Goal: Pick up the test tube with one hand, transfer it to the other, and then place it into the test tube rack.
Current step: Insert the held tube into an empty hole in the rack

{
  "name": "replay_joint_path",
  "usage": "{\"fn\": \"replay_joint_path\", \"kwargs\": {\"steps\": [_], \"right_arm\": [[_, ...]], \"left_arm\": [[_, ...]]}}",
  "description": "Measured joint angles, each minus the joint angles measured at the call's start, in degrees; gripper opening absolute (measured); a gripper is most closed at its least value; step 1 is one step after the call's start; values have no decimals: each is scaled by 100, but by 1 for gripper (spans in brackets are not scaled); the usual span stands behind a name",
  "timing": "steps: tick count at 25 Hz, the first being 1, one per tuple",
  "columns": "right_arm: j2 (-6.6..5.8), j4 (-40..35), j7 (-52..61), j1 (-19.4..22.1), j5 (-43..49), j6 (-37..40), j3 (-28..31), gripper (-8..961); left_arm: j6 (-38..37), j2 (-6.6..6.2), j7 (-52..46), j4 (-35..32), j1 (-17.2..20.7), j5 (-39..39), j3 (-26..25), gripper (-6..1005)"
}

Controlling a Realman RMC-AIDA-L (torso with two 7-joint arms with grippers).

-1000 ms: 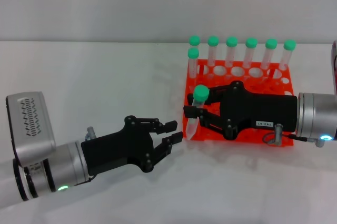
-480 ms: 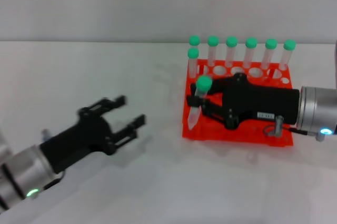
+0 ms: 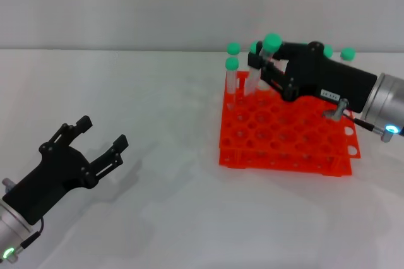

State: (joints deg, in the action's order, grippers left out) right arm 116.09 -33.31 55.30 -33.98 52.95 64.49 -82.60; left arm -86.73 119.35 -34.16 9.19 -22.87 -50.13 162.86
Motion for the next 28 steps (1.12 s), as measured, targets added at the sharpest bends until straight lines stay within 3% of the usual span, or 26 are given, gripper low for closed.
{"fn": "replay_joint_path", "kwargs": {"steps": [5,12,28], "right_arm": [[13,75,-340,-14,-556,-213,-258,208],[11,80,-316,-243,-1201,-1089,-1046,208],[2,119,-54,-622,-1242,-2198,-1421,208]], "left_arm": [[16,0,91,-147,-32,-39,-4,885],[56,0,289,-344,29,-227,-18,885],[147,18,303,-382,239,-241,-53,885]]}}
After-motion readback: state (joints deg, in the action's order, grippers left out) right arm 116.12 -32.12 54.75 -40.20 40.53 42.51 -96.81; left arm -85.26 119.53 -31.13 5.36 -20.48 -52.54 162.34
